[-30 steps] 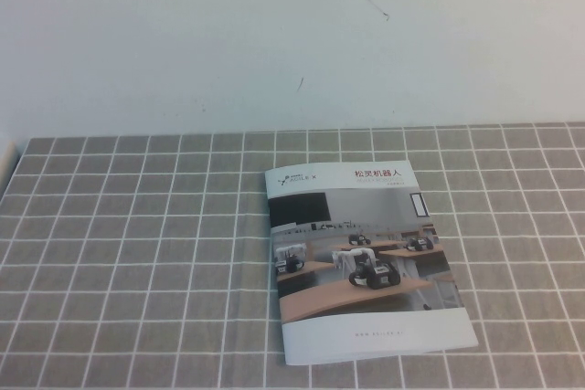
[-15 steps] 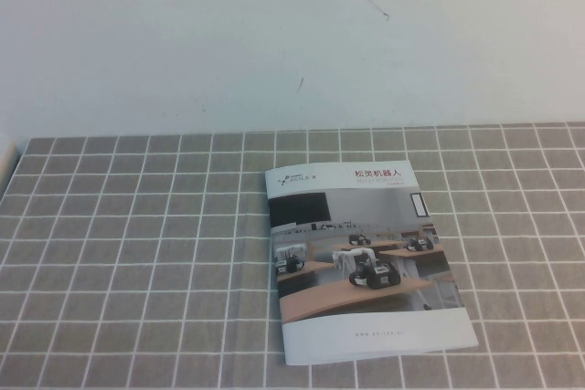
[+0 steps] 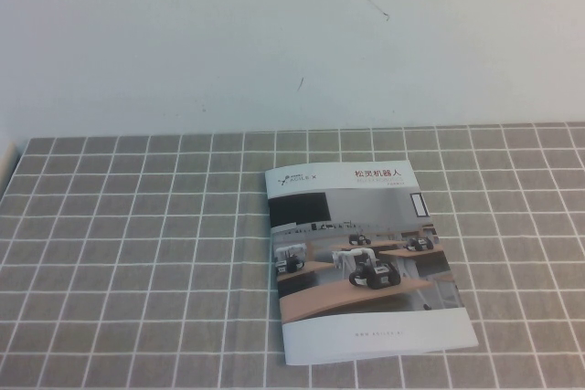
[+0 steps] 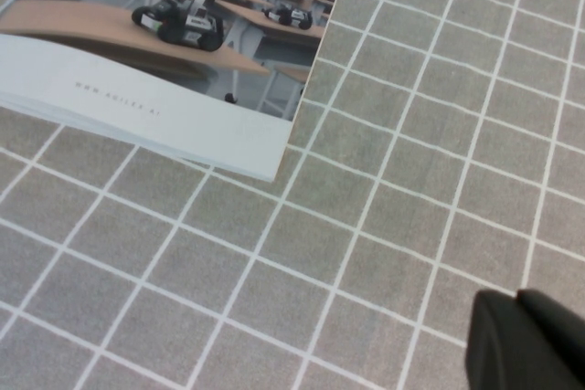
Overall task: Close book
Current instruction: 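Close the open booklet and leave it lying on the table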
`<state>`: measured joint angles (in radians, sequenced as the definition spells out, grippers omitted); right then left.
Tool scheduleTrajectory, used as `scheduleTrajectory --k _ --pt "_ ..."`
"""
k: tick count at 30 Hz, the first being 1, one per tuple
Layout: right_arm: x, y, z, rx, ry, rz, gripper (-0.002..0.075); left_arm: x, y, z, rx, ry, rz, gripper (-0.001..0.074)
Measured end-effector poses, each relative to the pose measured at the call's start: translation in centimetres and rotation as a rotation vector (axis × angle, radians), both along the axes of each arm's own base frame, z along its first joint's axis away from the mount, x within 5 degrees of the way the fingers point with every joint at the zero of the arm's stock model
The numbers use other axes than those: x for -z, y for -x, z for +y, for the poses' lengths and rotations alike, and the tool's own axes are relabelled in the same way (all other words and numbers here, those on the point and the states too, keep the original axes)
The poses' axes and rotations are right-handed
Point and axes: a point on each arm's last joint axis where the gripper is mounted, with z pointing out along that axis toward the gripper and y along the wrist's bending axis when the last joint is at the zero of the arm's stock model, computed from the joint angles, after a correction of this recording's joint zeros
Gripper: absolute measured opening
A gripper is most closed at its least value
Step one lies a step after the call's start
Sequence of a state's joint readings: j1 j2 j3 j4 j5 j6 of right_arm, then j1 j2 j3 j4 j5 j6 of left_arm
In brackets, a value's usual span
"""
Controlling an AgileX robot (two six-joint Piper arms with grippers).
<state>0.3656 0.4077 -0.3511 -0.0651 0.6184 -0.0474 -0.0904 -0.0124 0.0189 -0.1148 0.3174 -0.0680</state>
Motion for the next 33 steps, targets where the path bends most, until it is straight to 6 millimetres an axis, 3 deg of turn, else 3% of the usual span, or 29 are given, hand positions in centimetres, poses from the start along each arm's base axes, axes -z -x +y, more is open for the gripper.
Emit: scheduleTrajectory --k 8,12,14,22,26,33 --pt "0.0 0.0 0.0 0.000 -0.001 -0.003 -0.0003 0.0 0.0 0.0 -0.002 0.007 0.001 -0.0002" --pt "-0.1 0.5 -0.4 -0.028 0.049 -0.089 -0.0003 0.0 0.0 0.0 -0.002 0.007 0.003 -0.0002" --pt "0.6 0.7 -0.7 -0.026 0.082 -0.156 -0.0003 0.0 0.0 0.0 -0.002 0.007 0.003 -0.0002" --pt "7.2 1.3 -2.0 0.151 0.074 -0.293 -0.0003 0.0 0.0 0.0 -0.002 0.007 0.003 -0.0002" --pt "7.7 1.6 -2.4 0.253 0.022 -0.289 -0.0003 0.0 0.0 0.0 -0.002 0.009 0.003 -0.0002" --pt "7.7 2.0 -2.5 0.269 0.022 -0.306 -0.0003 0.0 0.0 0.0 -0.002 0.009 0.003 -0.0002"
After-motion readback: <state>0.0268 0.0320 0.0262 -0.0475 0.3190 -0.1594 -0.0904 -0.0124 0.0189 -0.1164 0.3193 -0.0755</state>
